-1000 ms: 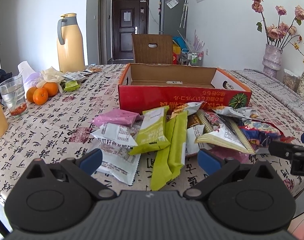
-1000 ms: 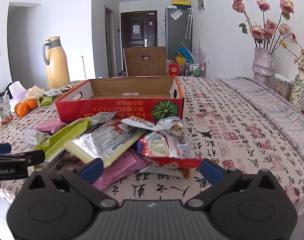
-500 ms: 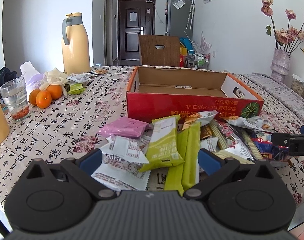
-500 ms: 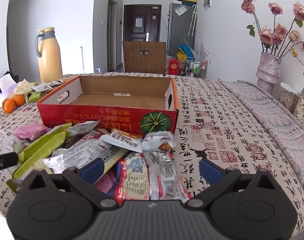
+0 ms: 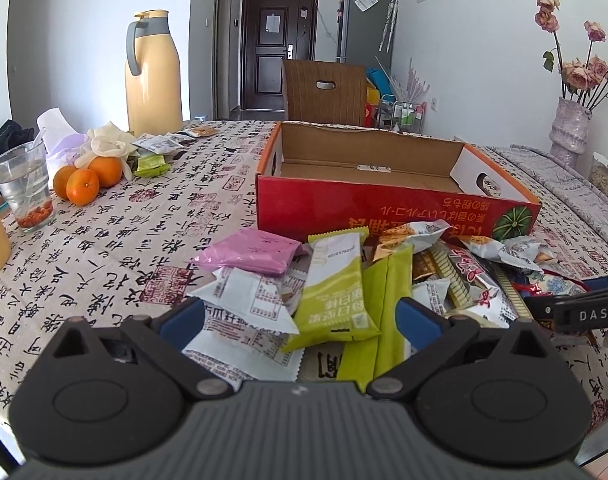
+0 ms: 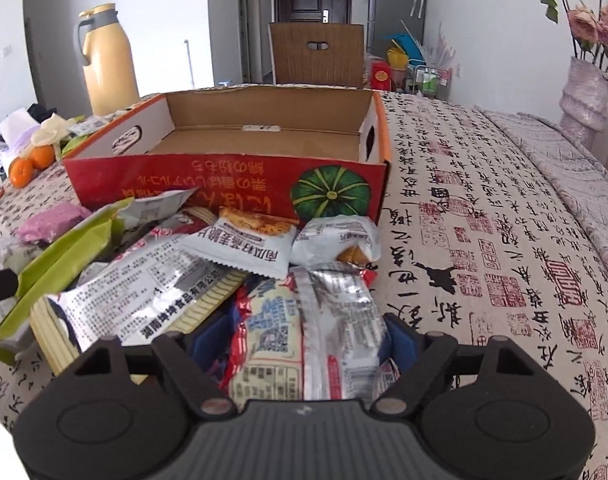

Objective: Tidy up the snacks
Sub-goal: 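Grasp a white wrapped cake with the left tool while the right tool grasps a silver-red bag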

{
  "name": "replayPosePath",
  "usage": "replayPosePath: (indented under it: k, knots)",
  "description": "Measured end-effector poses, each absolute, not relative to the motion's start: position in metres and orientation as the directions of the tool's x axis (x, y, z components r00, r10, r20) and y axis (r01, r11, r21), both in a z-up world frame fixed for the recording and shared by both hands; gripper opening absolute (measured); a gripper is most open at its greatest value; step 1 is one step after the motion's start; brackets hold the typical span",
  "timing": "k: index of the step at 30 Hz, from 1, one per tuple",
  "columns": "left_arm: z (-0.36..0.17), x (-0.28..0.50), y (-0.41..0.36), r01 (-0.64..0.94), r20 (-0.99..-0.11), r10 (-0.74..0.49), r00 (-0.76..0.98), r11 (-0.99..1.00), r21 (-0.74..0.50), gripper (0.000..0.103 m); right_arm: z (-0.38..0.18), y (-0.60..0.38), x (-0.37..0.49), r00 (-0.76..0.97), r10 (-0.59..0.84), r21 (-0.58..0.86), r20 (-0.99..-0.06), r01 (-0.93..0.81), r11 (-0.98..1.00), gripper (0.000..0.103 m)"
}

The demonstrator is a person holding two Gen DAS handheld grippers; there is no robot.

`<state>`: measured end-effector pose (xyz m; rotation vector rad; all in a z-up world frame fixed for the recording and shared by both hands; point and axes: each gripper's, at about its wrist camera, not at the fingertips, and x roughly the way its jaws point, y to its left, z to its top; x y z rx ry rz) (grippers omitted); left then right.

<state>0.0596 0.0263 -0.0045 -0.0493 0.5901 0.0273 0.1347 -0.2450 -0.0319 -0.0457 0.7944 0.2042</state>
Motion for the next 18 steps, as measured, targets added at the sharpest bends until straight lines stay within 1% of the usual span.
replayPosePath:
  k: [6,13,18]
  knots:
    - [-0.004,0.059,0.032,-0.053,-0.557,0.023,0.83,0.998,-0.038,0.103,-0.029,-0.249,0.121,0.704,0.161,0.016,-0.692,-0.208,0.978,0.061]
    - [-0.002,0.061,0.037,-0.061,-0.561,0.027,0.828,0.997,-0.043,0.103,-0.018,-0.261,0.095,0.769,0.125,0.01,-0.627,-0.152,0.988,0.059]
    - [0.002,0.064,0.044,-0.079,-0.562,0.048,0.825,0.996,-0.031,0.103,-0.009,-0.269,0.081,0.817,0.103,0.036,-0.567,-0.101,0.994,0.059]
